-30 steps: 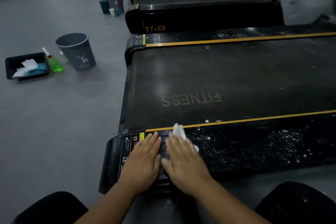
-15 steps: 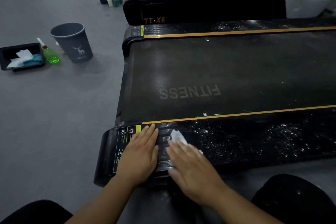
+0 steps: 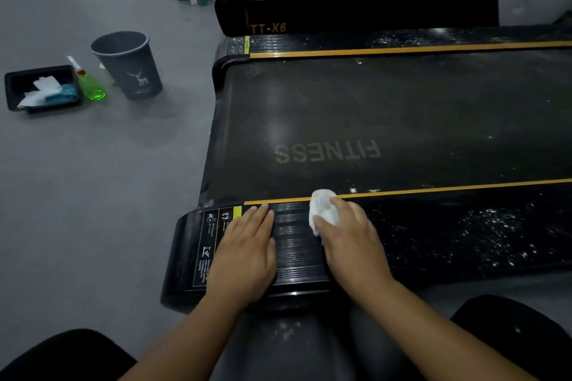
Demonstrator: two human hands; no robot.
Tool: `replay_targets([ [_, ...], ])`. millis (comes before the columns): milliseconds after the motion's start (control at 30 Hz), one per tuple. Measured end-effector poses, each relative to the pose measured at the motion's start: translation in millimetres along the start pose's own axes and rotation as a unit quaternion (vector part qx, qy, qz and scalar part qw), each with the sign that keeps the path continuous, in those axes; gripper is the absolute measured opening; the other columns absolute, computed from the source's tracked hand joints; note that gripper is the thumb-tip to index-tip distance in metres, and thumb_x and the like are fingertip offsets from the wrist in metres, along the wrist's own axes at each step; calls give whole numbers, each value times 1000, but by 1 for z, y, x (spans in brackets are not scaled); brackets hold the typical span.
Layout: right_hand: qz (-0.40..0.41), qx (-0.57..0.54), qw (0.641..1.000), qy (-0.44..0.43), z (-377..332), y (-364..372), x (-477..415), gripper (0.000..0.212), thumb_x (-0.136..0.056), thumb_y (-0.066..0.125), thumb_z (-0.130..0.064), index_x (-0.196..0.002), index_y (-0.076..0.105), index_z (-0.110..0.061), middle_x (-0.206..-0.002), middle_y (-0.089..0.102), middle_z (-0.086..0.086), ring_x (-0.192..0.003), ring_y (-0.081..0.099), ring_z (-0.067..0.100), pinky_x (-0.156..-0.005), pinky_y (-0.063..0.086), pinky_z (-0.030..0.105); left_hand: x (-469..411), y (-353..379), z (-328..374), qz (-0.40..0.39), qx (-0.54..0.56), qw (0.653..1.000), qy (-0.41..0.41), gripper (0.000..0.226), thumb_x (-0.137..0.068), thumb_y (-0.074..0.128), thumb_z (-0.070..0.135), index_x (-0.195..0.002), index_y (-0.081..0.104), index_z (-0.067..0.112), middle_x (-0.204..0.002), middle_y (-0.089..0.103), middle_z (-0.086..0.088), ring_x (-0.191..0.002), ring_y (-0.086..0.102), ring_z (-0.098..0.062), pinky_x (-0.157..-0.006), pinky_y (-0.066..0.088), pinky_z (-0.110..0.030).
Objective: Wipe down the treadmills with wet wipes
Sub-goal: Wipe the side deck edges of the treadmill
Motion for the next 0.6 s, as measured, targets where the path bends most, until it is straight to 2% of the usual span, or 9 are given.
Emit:
replay_targets([
  [33, 12, -32, 999, 25, 1, -1, -5, 25, -86, 62, -8, -104, 60, -25, -127, 52, -3, -117, 49, 24, -80, 46, 33, 0, 0, 0, 0, -1, 1000, 0, 67, -97, 18, 43, -154, 40, 16, -163, 34, 0, -152, 27, -17, -123, 9, -33],
  [67, 25, -71, 997, 31, -2, 0, -11, 29, -90, 58, -8, -114, 59, -25, -125, 54, -7, -116, 48, 19, -81, 46, 32, -1, 1, -1, 0, -1, 1000, 1, 66, -98, 19, 42, -154, 41, 16, -162, 34, -1, -151, 28, -18, -124, 11, -34],
  [133, 38, -128, 991, 1, -21, 5, -13, 50, -96, 54, -6, -142, 46, -23, -142, 50, -9, -128, 42, 13, -102, 44, 32, -1, 2, -1, 0, -3, 1000, 1, 64, -98, 22, 40, -152, 44, 14, -161, 37, -3, -150, 31, -19, -124, 18, -38],
  [167, 28, -140, 989, -30, -34, 7, -9, 57, -95, 53, -2, -147, 42, -20, -149, 47, -6, -135, 39, 14, -109, 40, 32, 0, 2, -1, 2, -5, 1000, 2, 64, -98, 23, 39, -152, 45, 13, -160, 39, -3, -149, 33, -20, -124, 21, -40],
  [200, 10, -147, 987, -65, -46, 10, 0, 56, -93, 50, 1, -145, 45, -17, -148, 48, -2, -137, 42, 17, -110, 40, 33, 0, 2, -2, 3, -5, 1000, 3, 63, -97, 24, 38, -151, 45, 13, -160, 40, -4, -149, 34, -21, -124, 22, -40],
  [300, -24, -135, 981, -139, -45, 10, 30, 40, -87, 51, 0, -120, 66, -17, -125, 59, 0, -117, 56, 20, -93, 53, 35, -1, 1, -1, 2, -7, 1000, 4, 63, -97, 25, 37, -151, 47, 13, -159, 40, -4, -148, 35, -21, -123, 21, -38],
  [400, 6, -102, 991, -88, -8, 0, 22, 39, -79, 70, 4, -105, 70, -25, -130, 54, 4, -121, 51, 26, -90, 53, 42, -2, 1, -1, 3, -13, 1000, 1, 63, -97, 24, 39, -150, 47, 13, -159, 41, -4, -148, 36, -21, -123, 21, -39],
  [533, 4, -47, 999, 9, 10, -5, 13, 58, -82, 64, 6, -134, 60, -19, -138, 53, 13, -126, 51, 35, -92, 50, 43, -1, -1, -1, 5, -12, 1000, -1, 62, -97, 25, 38, -149, 49, 12, -158, 43, -5, -146, 38, -22, -123, 26, -42],
  [600, -21, -25, 999, 10, 4, 2, 14, 49, -87, 58, 3, -134, 59, -12, -144, 50, 18, -134, 47, 38, -104, 45, 46, -2, 0, -1, 6, -15, 1000, 0, 62, -97, 26, 37, -148, 49, 11, -158, 43, -6, -146, 39, -23, -123, 27, -42],
])
Point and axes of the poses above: each hand's wrist, its own x-axis away from the middle knuckle, its own y-axis out of the palm, z = x × y, the point moved 9 cm from there along -x, towards the middle knuckle
